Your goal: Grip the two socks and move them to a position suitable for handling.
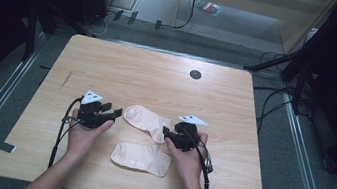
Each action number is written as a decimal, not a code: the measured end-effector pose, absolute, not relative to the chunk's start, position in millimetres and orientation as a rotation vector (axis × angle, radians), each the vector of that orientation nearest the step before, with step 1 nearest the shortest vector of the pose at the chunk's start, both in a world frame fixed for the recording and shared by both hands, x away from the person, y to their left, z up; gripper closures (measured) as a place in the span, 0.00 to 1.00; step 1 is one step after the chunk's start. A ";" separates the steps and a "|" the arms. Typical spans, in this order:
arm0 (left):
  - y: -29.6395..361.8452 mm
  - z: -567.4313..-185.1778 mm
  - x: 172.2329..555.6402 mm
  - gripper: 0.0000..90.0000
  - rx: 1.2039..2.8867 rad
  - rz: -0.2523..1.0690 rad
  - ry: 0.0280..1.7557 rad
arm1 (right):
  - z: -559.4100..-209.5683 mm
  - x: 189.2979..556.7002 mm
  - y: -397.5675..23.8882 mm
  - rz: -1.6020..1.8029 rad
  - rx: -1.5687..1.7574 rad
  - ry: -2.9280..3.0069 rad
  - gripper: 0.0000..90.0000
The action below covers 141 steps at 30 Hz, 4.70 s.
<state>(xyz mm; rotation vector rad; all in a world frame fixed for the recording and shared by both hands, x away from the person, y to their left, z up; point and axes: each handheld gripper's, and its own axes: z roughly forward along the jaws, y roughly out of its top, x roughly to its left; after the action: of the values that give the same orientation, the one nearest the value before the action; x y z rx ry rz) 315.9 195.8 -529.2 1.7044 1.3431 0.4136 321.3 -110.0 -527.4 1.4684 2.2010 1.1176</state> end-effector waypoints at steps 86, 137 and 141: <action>182.1 -530.4 249.2 0.90 1.826 0.375 1.137 | -510.2 275.1 -133.4 1.209 1.256 2.199 0.91; 148.6 -548.3 318.5 0.95 1.963 0.478 1.266 | -543.0 326.2 -119.9 1.045 1.452 2.162 0.71; 147.9 -547.9 317.2 1.00 1.976 0.487 1.251 | -543.7 323.3 -116.8 1.023 1.414 2.167 0.88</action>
<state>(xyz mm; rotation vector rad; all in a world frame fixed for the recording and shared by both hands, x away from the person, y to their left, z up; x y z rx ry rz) 317.2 147.9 -547.9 1.9757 1.2510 0.4866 323.3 -116.8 -543.7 1.4141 2.1668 1.0225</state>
